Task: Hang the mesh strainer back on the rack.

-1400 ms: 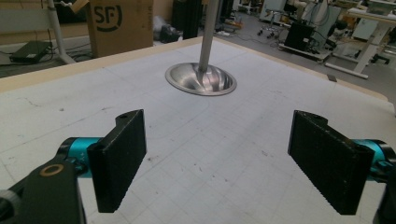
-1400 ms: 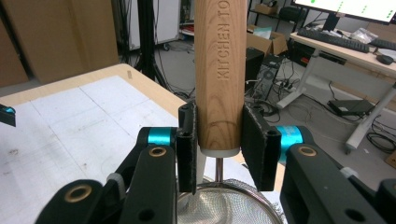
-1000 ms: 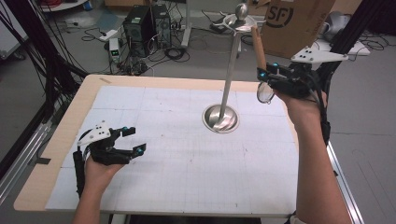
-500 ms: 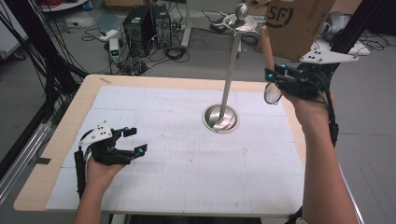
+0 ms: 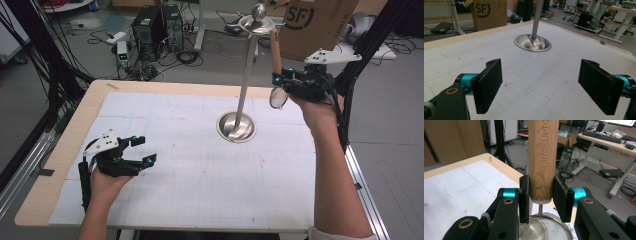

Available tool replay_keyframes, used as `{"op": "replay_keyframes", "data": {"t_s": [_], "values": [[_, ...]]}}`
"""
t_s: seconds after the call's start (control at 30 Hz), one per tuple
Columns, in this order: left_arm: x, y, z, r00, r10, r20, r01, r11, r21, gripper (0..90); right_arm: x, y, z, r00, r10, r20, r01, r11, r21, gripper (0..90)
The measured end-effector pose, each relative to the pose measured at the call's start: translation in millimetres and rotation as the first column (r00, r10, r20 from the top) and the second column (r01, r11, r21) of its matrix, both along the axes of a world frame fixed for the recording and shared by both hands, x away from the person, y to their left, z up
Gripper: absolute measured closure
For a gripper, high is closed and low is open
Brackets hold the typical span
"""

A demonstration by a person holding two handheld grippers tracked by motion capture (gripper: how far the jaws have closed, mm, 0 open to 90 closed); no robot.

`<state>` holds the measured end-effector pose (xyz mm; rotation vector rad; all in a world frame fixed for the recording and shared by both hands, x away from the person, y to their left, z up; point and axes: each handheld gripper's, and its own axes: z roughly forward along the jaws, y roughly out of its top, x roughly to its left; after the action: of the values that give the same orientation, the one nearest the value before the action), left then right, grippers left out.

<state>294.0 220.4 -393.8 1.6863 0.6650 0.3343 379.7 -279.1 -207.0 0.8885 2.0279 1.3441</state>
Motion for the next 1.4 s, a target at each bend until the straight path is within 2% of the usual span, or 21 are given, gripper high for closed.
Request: {"op": "replay_keyframes", "data": {"t_s": [0.33, 0.47, 0.63, 0.67, 0.77, 0.87, 0.9, 1.03, 1.1, 1.2, 1.4], "values": [[0.5, 0.3, -0.3, 1.0, 0.002, -0.002, -0.002, 1.0, 0.003, 19.9, 9.6, 10.3, -5.4, 0.9998, 0.003, -0.022, -0.003, 0.9999, -0.013, 68.2], [0.8, 1.2, -0.5, 1.0, 0.004, -0.004, -0.004, 1.0, 0.002, 19.9, 11.0, 12.9, -6.5, 0.9999, -0.006, -0.015, 0.005, 0.9994, -0.035, 67.6], [0.3, 0.0, -0.6, 1.0, 0.004, -0.004, -0.004, 1.0, 0.006, 20.0, 10.1, 14.1, -5.1, 1.0, -0.008, -0.003, 0.008, 0.9989, -0.046, 60.5], [0.1, -0.2, -0.5, 1.0, 0.002, -0.004, -0.002, 1.0, 0.007, 19.9, 8.9, 14.3, -4.4, 0.9999, -0.008, -0.008, 0.008, 0.9989, -0.047, 58.9], [-0.1, -0.5, -0.3, 1.0, 0.002, -0.001, -0.002, 1.0, 0.007, 19.9, 5.9, 14.9, -3.0, 0.9999, 0.001, 0.016, 0.0, 0.9978, -0.066, 53.7], [0.3, 0.5, -0.7, 1.0, 0.009, -0.004, -0.009, 0.9999, 0.01, 19.9, 0.4, 15.5, -2.4, 0.9999, 0.0, 0.014, 0.0, 0.9983, -0.058, 48.9], [0.3, 0.6, -0.7, 0.9999, 0.01, -0.004, -0.009, 0.9999, 0.011, 20.0, -0.5, 15.0, -2.4, 0.9996, 0.007, 0.027, -0.005, 0.9983, -0.059, 47.2], [0.1, -0.4, -0.7, 1.0, 0.006, -0.004, -0.006, 0.9999, 0.014, 20.0, -7.9, 14.8, -4.1, 0.9995, 0.021, 0.022, -0.02, 0.9983, -0.054, 43.9], [0.2, -1.3, -0.9, 1.0, 0.002, -0.004, -0.002, 0.9999, 0.016, 20.0, -10.8, 14.9, -6.0, 0.9984, 0.038, 0.042, -0.035, 0.9975, -0.061, 43.1], [0.0, -2.2, -1.1, 1.0, 0.002, -0.004, -0.002, 0.9999, 0.016, 20.0, -17.5, 14.6, -9.6, 0.998, 0.052, 0.034, -0.051, 0.9974, -0.05, 40.1], [-0.3, -3.4, -0.9, 1.0, -0.003, -0.002, 0.003, 0.9998, 0.018, 19.9, -26.2, 10.5, -19.6, 0.9944, 0.088, 0.058, -0.087, 0.9958, -0.029, 36.9]]}}
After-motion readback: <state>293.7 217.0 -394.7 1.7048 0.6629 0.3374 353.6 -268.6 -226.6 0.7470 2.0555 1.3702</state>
